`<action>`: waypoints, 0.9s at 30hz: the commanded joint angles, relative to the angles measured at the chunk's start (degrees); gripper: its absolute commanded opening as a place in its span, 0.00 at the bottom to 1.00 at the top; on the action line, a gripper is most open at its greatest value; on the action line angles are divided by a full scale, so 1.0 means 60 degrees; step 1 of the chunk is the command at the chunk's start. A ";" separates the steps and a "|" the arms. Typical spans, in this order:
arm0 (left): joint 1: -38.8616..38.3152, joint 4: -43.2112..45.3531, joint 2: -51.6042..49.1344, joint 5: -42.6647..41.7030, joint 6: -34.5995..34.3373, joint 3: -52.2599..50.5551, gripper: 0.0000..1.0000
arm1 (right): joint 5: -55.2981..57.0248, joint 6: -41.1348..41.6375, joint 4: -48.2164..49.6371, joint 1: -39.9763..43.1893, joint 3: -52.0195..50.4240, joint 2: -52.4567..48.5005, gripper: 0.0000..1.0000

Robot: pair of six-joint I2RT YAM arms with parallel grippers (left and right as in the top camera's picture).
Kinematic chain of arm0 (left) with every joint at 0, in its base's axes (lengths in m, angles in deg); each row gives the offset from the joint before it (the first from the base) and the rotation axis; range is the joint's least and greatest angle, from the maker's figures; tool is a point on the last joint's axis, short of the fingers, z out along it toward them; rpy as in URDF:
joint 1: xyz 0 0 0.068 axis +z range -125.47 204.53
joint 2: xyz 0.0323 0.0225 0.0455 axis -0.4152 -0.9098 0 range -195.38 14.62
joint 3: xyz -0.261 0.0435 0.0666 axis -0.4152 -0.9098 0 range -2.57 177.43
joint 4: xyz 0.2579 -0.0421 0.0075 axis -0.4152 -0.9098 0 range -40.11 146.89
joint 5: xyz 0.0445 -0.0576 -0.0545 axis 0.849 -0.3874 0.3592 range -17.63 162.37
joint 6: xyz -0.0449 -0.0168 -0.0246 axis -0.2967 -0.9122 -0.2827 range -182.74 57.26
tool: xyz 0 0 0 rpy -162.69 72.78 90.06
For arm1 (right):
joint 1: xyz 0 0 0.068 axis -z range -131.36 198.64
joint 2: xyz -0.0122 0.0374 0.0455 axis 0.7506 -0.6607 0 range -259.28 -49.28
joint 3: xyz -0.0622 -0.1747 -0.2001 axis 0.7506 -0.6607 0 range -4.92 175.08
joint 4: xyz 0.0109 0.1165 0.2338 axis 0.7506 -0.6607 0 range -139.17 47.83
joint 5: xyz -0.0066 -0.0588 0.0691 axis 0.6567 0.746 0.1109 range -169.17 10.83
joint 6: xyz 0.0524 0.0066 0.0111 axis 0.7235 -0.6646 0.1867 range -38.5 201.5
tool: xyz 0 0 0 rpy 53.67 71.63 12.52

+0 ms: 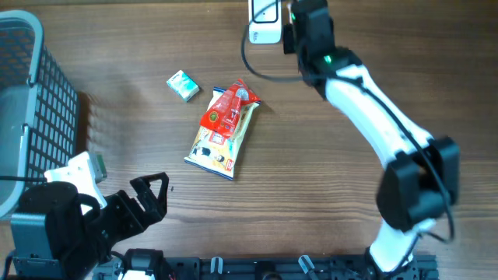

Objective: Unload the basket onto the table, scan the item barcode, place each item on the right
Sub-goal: 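Hold the tissue pack over the white scanner with the right gripper, then carry the tissue pack to the far right and release it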

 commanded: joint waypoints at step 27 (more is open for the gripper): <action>0.0007 0.0018 0.0025 -0.0011 -0.0058 -0.0040 1.00 | 0.4674 -0.2393 -0.0353 0.0142 0.4779 -0.4284 0.04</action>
